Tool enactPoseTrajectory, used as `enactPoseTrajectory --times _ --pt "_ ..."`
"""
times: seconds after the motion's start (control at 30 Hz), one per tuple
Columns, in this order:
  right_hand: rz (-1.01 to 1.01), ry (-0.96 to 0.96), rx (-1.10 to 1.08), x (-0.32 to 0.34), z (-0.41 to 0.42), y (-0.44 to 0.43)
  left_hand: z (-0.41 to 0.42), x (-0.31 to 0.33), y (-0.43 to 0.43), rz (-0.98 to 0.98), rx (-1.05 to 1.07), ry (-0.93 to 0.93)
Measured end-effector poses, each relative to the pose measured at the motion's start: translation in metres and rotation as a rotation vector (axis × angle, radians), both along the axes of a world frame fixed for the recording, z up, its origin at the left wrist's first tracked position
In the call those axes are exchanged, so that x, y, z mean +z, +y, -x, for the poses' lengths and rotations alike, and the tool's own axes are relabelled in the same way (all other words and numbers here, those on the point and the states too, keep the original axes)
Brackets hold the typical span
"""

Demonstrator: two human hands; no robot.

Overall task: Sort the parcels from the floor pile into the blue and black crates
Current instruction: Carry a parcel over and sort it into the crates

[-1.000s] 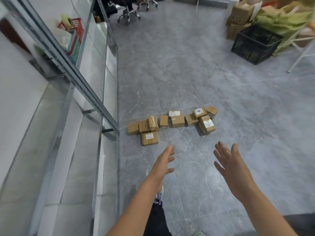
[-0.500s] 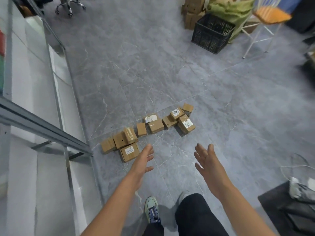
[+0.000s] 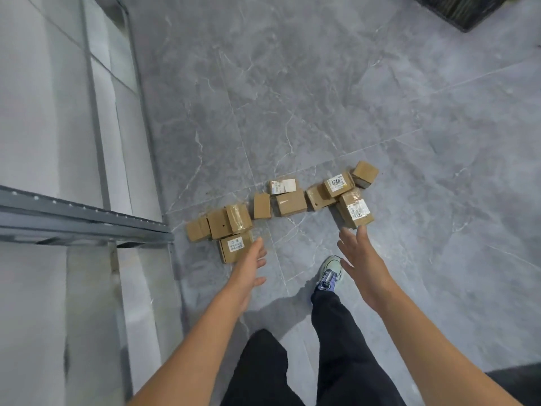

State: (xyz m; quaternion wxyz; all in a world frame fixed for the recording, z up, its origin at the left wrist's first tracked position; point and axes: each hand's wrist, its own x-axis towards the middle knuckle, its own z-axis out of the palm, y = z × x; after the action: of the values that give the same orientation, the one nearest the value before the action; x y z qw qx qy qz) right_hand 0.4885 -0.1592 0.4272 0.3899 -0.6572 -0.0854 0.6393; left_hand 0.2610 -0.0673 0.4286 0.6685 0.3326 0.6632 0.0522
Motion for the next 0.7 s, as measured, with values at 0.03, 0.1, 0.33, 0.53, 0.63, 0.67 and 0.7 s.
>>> enactPoseTrajectory --times 0.03,0.1,0.33,0.53,0.63,0.67,0.7 --pt "0.018 0.005 0.028 -0.012 -0.009 0.013 -0.009 -0.01 0.01 0.013 0.017 0.014" --pt "0.054 0.014 0.072 -0.039 -0.026 0.04 -0.026 -0.032 0.031 0.03 0.035 0.032" --pt "0.128 0.026 0.105 -0.166 -0.064 0.133 -0.079 -0.145 0.105 0.128 0.024 0.083" --pt "0.227 0.018 0.074 -0.317 -0.066 0.202 -0.105 -0.297 0.164 0.181 -0.036 0.092" --pt "0.266 0.021 0.067 -0.391 -0.065 0.229 -0.113 -0.373 0.19 0.209 -0.024 0.108" --pt "0.278 0.02 0.065 -0.414 -0.064 0.236 -0.116 -0.395 0.198 0.219 -0.009 0.116" --pt "0.287 0.02 0.06 -0.437 -0.064 0.244 -0.119 -0.416 0.204 0.222 0.005 0.124"
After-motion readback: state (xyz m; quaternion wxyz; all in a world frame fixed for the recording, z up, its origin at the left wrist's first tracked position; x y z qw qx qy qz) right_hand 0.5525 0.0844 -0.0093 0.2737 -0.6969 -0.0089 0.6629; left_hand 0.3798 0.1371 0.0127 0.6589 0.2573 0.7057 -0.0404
